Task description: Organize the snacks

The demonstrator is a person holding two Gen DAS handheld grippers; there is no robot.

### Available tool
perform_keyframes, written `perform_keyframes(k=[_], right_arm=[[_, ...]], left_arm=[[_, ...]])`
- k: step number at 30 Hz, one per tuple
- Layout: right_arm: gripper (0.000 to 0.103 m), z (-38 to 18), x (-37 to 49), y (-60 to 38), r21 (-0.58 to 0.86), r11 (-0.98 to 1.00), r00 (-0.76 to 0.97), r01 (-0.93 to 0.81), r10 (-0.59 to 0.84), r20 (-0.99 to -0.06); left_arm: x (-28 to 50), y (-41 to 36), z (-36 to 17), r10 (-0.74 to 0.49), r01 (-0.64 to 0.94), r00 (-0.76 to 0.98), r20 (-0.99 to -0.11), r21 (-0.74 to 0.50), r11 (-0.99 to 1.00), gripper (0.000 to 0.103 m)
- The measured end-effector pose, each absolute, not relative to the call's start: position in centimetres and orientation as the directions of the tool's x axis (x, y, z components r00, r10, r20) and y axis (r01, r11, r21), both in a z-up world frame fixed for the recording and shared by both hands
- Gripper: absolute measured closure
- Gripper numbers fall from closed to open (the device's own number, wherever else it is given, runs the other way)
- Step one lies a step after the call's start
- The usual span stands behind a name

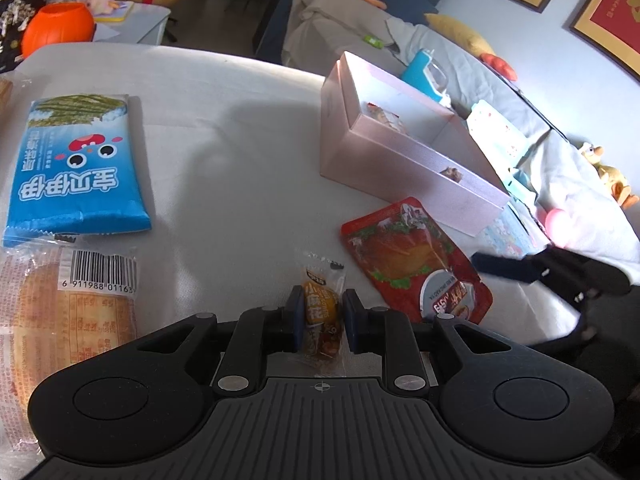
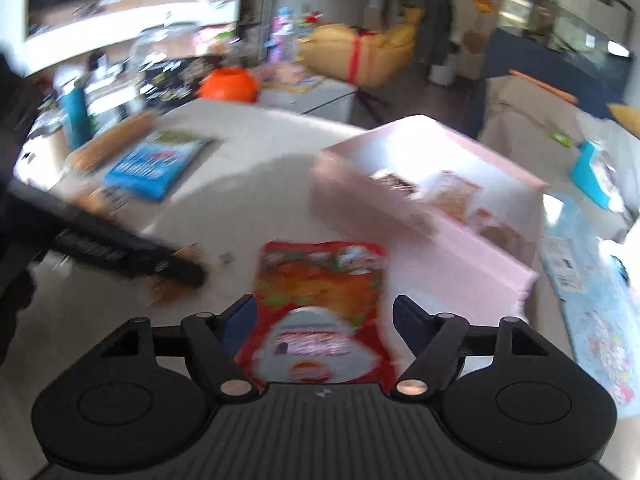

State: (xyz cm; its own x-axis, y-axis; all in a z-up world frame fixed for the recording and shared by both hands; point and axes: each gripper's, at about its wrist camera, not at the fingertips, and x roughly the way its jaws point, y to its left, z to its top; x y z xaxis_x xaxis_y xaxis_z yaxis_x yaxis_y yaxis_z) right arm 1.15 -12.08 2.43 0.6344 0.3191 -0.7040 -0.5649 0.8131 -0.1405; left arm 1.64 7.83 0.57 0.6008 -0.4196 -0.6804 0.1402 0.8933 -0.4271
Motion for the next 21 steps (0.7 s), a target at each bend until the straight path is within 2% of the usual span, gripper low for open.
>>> perform_keyframes(k=[3, 5, 9, 14, 19, 21], right_arm=[[0.025, 0.7, 1.8, -10.9, -0.195, 0.807, 0.633, -0.557, 0.260, -0.729], [0.012, 0.5, 2.1, -11.0, -0.196, 0.824, 0.654, -0.532, 0.252, -0.714], [0.001, -0.1, 2.8, -11.8, -0.182, 0.841, 0.664, -0.509, 0.250, -0.704], [0.000, -0.9, 4.8, -14.4, 0.020, 0.861, 0.586, -0.509, 0.363, -0.724], [0.001, -1.1, 6.0, -14.2, 0.001, 0.852, 0.587, -0.524, 0.362, -0.724], [0.007, -0.7, 5.9, -13.9, -0.004, 0.842, 0.578, -0.540, 0.367, -0.729]], left_arm=[[1.5, 7.9, 0.5, -0.421, 0.140, 0.602, -0.678, -0.430, 0.892, 0.079], [1.5, 8.0, 0.5, -0.424, 0.139, 0.603, -0.676, -0.434, 0.890, 0.079], [1.4, 8.1, 0.4, -0.425, 0.136, 0.604, -0.675, -0.438, 0.889, 0.079], [1.4, 8.1, 0.4, -0.424, 0.136, 0.604, -0.675, -0.437, 0.889, 0.079], [1.3, 8.1, 0.4, -0.421, 0.135, 0.606, -0.675, -0.435, 0.890, 0.079], [1.4, 8.0, 0.4, -0.422, 0.135, 0.605, -0.675, -0.435, 0.890, 0.079]])
